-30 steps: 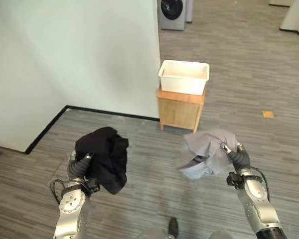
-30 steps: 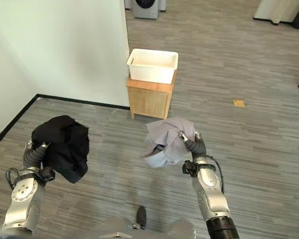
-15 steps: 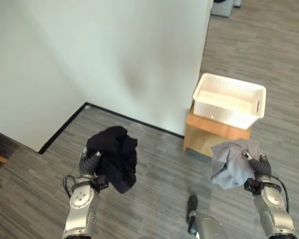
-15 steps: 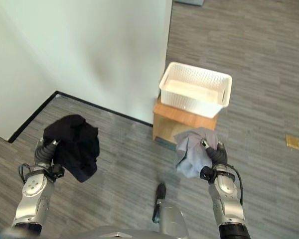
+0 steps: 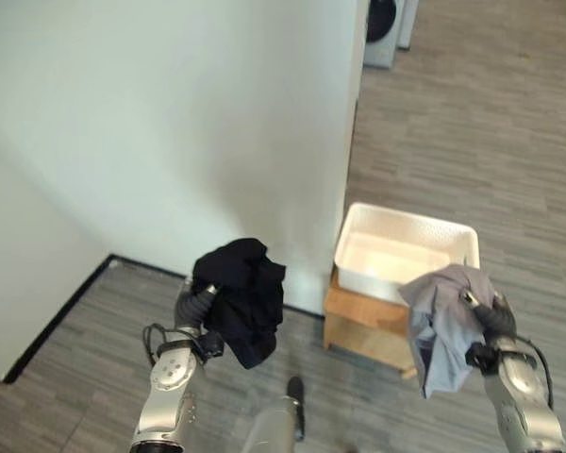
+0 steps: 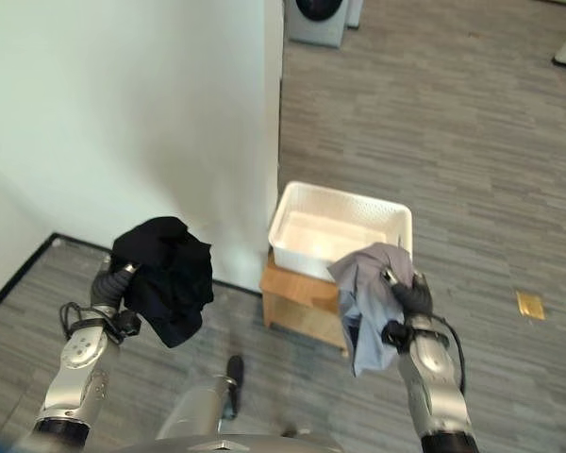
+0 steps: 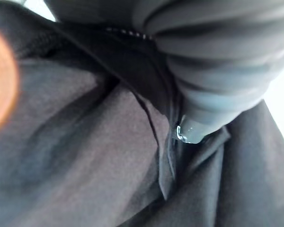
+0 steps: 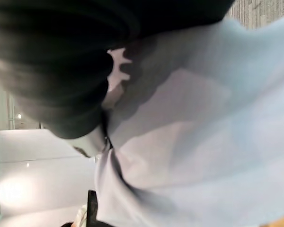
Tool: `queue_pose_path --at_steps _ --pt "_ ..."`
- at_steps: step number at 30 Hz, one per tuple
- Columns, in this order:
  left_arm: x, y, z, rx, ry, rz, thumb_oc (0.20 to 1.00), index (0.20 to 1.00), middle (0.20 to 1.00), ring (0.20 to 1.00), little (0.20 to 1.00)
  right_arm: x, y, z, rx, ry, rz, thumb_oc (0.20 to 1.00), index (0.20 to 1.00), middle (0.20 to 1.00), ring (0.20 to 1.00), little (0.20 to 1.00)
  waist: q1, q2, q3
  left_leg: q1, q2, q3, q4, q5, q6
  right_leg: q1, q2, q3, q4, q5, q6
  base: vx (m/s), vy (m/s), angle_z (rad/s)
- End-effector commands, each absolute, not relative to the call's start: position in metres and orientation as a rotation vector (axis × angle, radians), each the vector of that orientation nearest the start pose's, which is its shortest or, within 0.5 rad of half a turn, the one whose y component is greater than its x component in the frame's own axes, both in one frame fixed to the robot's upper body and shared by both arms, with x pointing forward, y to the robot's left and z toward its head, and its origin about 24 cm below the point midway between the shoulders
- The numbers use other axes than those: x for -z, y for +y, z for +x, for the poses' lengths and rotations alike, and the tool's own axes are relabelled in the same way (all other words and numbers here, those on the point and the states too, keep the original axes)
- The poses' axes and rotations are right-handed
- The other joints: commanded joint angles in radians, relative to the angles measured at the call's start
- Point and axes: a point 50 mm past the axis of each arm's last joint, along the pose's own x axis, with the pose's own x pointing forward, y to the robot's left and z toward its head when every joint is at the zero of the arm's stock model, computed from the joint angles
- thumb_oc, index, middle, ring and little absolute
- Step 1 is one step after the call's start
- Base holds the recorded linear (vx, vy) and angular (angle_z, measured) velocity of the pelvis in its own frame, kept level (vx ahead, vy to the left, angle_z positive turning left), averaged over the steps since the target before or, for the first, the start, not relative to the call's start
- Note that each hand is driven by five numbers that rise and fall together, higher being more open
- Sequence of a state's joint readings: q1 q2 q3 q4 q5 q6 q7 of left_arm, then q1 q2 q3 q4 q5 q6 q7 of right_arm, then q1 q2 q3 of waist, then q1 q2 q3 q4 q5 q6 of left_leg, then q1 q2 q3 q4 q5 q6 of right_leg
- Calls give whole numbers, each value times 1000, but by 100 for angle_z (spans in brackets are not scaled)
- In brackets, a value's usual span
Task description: Pick up bed clothes into laundry basket.
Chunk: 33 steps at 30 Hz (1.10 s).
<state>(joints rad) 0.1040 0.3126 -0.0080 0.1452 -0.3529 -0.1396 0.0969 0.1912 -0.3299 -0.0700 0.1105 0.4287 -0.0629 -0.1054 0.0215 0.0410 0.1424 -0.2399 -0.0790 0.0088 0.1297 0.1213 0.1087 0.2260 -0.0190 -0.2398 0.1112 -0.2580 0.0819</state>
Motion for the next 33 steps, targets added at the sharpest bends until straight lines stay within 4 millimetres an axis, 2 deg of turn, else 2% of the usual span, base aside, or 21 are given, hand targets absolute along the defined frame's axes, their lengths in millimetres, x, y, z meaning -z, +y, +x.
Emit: queue_pose_path --at_steps 1,4,10,13,15,18,20,21,22,24,25,26,27,28,29,30,31,33 --pt "-55 246 238 -184 -118 -30 200 200 200 200 200 -35 -250 224 235 -4 68 200 200 200 200 200 14 -77 -4 235 52 -35 -148 -102 -147 -179 -61 31 -165 276 29 112 124 -20" --pt "-55 257 231 -217 -107 -10 200 200 200 200 200 -33 -251 223 235 11 47 200 200 200 200 200 18 -78 -13 270 46 -18 -174 -108 -128 -182 -68 55 -155 275 35 62 122 3" --pt "-53 261 227 -237 -92 -15 200 200 200 200 200 -42 -250 227 244 -30 52 200 200 200 200 200 29 -81 0 282 46 14 -165 -128 -109 -210 -85 60 -78 267 51 -10 70 -20" --pt "-57 257 236 -206 -107 5 200 200 200 200 200 -40 -251 222 253 -23 46 200 200 200 200 200 2 -79 19 278 51 -13 -155 -132 -103 -250 -87 147 10 250 64 -37 28 10" --pt "-59 253 239 -188 -114 1 200 200 200 200 200 -40 -253 220 264 -25 46 200 200 200 200 200 0 -78 17 275 65 -22 -151 -137 -103 -248 -119 169 11 273 67 0 -112 69" --pt "-56 248 240 -156 -95 -2 200 200 200 200 200 -47 -248 226 262 -64 50 200 200 200 200 200 9 -83 7 278 99 -36 -159 -141 -122 -248 -210 173 -22 364 88 35 -223 8" --pt "-54 248 239 -147 -83 1 200 200 200 200 200 -48 -245 228 250 -69 48 200 200 200 200 200 10 -83 5 284 115 -39 -163 -145 -131 -247 -240 182 -33 397 100 43 -229 -1" --pt "-54 248 240 -144 -81 11 200 200 200 200 200 -51 -242 229 238 -79 44 200 200 200 200 200 13 -86 1 290 135 -47 -162 -151 -145 -249 -270 193 -43 422 110 50 -229 0" --pt "-54 248 240 -144 -81 11 200 200 200 200 200 -51 -242 229 238 -79 44 200 200 200 200 200 13 -85 2 291 135 -47 -162 -151 -145 -248 -270 193 -44 423 110 72 -343 9" --pt "-58 252 242 -156 -96 25 200 200 200 200 200 -55 -236 234 213 -97 37 200 200 200 200 200 23 -93 -8 297 173 -45 -154 -157 -176 -237 -296 136 -76 434 137 86 -477 16" --pt "-60 256 241 -171 -105 32 200 200 200 200 200 -58 -232 239 192 -110 37 200 200 200 200 200 41 -97 -14 305 202 -32 -153 -152 -200 -227 -296 59 -80 408 150 68 -404 -19" --pt "-60 256 241 -172 -105 32 200 200 200 200 200 -58 -232 239 192 -111 37 200 200 200 200 200 38 -96 -13 306 203 -34 -154 -151 -201 -224 -295 56 -80 407 149 86 -597 -26" --pt "-64 261 239 -195 -129 33 200 200 200 200 200 -56 -233 243 182 -96 24 200 200 200 200 200 46 -87 -20 300 268 -28 -143 -128 -234 -204 -248 29 -79 302 128 66 -486 -17" --pt "-64 262 238 -203 -135 3 200 200 200 200 200 -59 -237 244 189 -103 23 200 200 200 200 200 43 -77 -20 283 291 -41 -124 -106 -245 -199 -223 26 -79 283 110 52 -705 40" --pt "-59 257 242 -210 -125 -68 200 200 200 200 200 -68 -246 244 219 -141 7 200 200 200 200 200 35 -69 -3 227 303 -42 -40 -38 -259 -176 -191 6 -88 261 76 -13 -519 81" --pt "-54 251 244 -201 -108 -104 200 200 200 200 200 -81 -249 246 221 -190 -17 200 200 200 200 200 31 -77 13 188 295 -33 31 -2 -260 -149 -177 -19 -110 258 56 -22 -480 93" --pt "-53 248 244 -194 -104 -117 200 200 200 200 200 -87 -252 245 224 -213 -28 200 200 200 200 200 24 -80 17 177 293 -20 49 5 -259 -137 -173 -31 -122 258 52 -13 -394 92" --pt "-50 236 246 -144 -87 -124 200 200 200 200 200 -106 -255 246 226 -286 -41 200 200 200 200 200 25 -87 14 150 223 -1 43 -24 -249 -116 -164 -48 -146 258 48 -8 -227 58"
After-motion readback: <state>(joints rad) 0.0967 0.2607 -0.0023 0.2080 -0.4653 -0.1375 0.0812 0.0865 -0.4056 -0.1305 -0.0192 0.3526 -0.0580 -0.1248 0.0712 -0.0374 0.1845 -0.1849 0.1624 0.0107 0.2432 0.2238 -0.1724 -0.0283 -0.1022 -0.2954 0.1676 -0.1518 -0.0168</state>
